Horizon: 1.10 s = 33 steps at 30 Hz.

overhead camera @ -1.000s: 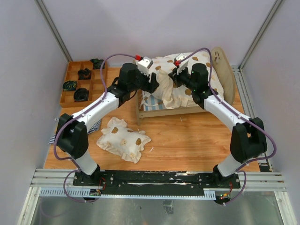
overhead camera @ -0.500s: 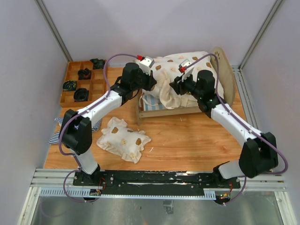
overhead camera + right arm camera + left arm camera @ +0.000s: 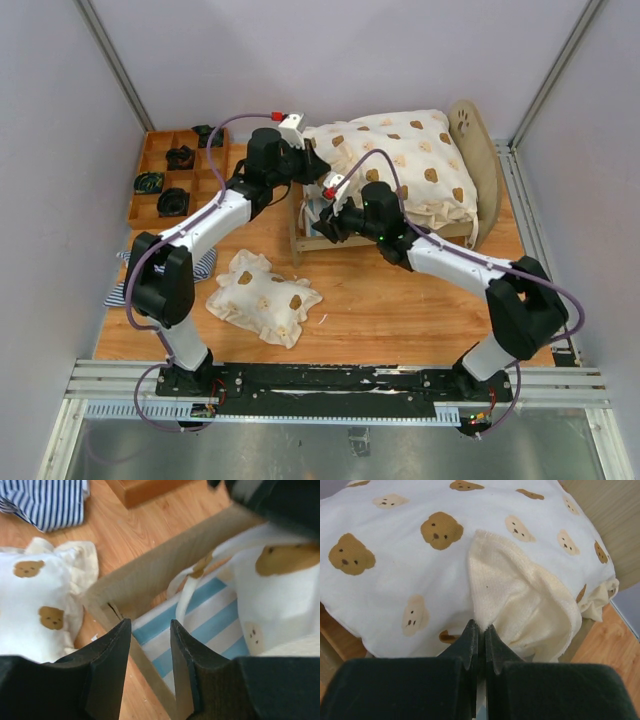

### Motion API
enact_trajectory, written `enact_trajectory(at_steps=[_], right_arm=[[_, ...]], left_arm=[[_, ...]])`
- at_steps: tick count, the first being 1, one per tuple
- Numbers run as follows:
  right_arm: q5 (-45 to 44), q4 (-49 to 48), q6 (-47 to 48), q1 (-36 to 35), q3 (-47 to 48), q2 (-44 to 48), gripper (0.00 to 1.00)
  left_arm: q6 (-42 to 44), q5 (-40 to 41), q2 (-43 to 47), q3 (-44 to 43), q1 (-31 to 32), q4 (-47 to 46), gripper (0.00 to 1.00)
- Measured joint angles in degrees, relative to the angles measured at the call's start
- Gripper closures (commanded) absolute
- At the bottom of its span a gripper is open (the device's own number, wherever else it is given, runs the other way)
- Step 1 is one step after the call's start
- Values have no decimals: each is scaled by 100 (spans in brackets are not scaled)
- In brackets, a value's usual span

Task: Set up the pet bed

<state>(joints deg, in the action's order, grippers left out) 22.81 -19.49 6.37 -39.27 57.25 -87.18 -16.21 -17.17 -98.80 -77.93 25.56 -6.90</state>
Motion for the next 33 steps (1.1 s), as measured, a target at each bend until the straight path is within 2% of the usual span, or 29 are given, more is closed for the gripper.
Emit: enact_trajectory(at_steps=[9, 18, 20, 22, 24, 26, 33], right_arm=[[-302, -348, 531, -7, 256, -1152, 56], [-693, -470, 1012, -7, 544, -1521, 55], [-743, -470, 1071, -7, 597, -1572, 58], [-761, -466, 1121, -7, 612, -1593, 68], [-743, -442, 1163, -7, 612, -1602, 81], [-680, -356, 1180, -7, 627, -1602, 98], [-256, 107, 949, -7, 636, -1357, 100]], left_arm=[[-413, -299, -59, 96, -238, -120, 100], [-507, -358, -81, 125, -260, -203, 100], [-514, -361, -81, 140, -260, -219, 100], [-514, -363, -81, 155, -262, -238, 100], [-511, -361, -81, 173, -267, -245, 100], [-509, -358, -81, 188, -273, -247, 100], [-481, -328, -81, 321, -286, -319, 100]])
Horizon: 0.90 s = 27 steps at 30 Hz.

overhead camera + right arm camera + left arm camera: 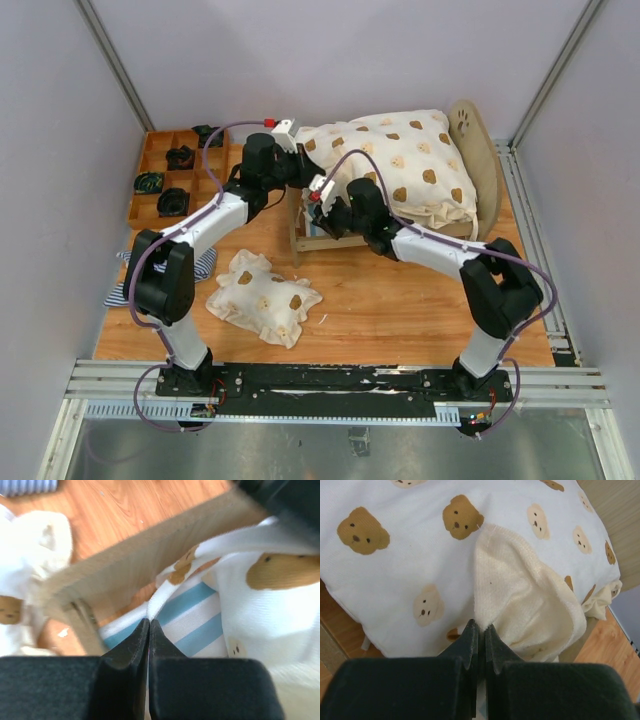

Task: Set up the pet bed

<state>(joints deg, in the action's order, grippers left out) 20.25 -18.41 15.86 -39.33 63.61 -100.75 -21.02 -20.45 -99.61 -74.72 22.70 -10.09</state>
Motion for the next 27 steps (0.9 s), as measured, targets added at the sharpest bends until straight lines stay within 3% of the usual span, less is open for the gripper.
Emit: enact_trajectory(at_steps=[9, 19, 27], right_arm=[[1005, -125, -1805, -2, -444, 1405, 100], [1119, -643, -4343, 0, -1220, 1486, 96], [1410, -2479, -6616, 4, -1460, 1484, 83]], left_arm=[[151, 133, 0, 127, -2, -39, 100], [166, 168, -2, 400, -2, -181, 100], [234, 284, 0, 549, -2, -214, 100]])
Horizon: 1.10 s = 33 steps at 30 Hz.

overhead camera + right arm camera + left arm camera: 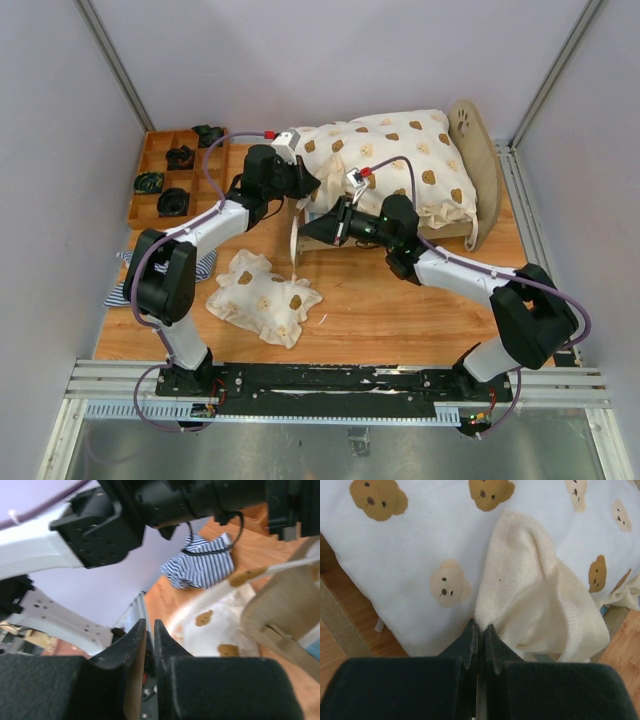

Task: Set up the pet bed

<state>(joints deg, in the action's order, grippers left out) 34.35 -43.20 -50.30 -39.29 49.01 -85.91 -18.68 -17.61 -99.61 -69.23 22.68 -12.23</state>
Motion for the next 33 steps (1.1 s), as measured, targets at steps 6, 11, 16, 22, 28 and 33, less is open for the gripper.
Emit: enact_trajectory(at_steps=[6, 11, 16, 22, 28, 33], right_arm=[[101, -503, -490, 0, -271, -35, 65], [-490, 446, 374, 0, -595, 28, 64], [-1346, 1497, 1303, -13, -942, 352, 64], [-2063, 1784, 1871, -164, -1062, 332, 64], [-2461, 1434, 2151, -426, -1060, -352, 63], [-2778, 1012, 2218, -564, -973, -892, 62]], left_arm=[[22, 26, 0, 111, 0, -55, 84], [28, 153, 68, 111, 0, 109, 60], [98, 382, 439, 153, 0, 560, 47], [146, 737, 1220, 372, -4, 1073, 40], [166, 1054, 2111, 1178, -4, 1346, 39], [116, 1311, 2645, 1989, -4, 1381, 40]])
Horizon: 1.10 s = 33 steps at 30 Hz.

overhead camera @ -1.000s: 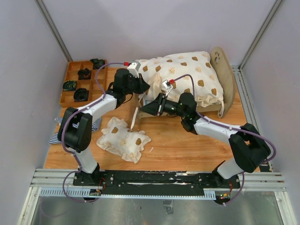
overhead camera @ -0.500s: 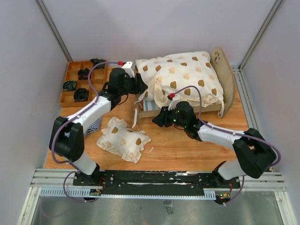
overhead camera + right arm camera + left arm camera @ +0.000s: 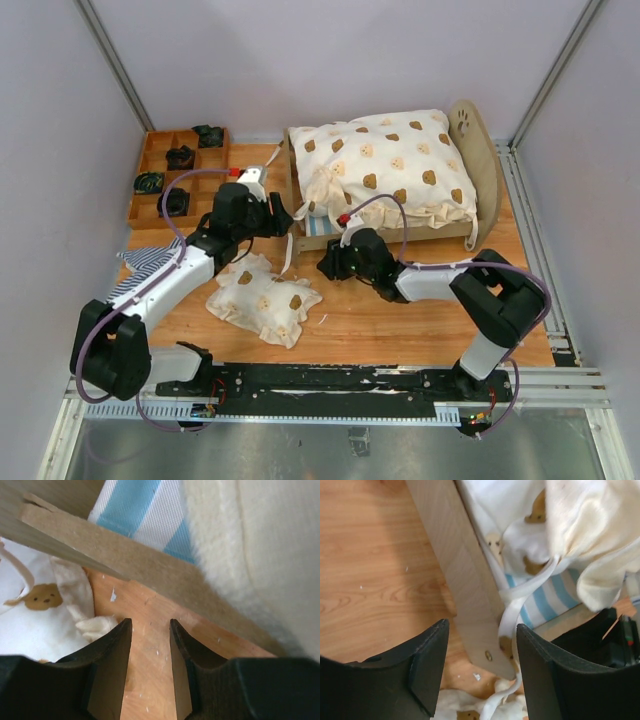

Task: Set up the pet bed

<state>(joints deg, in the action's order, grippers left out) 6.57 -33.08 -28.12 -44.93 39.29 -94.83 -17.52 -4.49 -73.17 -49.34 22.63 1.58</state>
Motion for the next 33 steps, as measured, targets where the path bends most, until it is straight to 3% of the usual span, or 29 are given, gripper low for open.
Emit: enact_trajectory(at_steps=[11, 17, 25, 33], right_arm=[[-542, -352, 57, -11, 1209, -1049, 58], [-1115, -297, -457, -144, 1711, -1486, 58], [-2291, 656, -970, -730, 2830, -2269, 58], [-3571, 1314, -1060, -1051, 3178, -2592, 61]], left_arm=[[-337, -160, -61, 297, 0, -439, 39], [-474, -37, -201, 315, -9, -592, 39], [-918, 538, 142, 575, -7, -520, 38], [-1209, 909, 813, 1305, -7, -726, 39]])
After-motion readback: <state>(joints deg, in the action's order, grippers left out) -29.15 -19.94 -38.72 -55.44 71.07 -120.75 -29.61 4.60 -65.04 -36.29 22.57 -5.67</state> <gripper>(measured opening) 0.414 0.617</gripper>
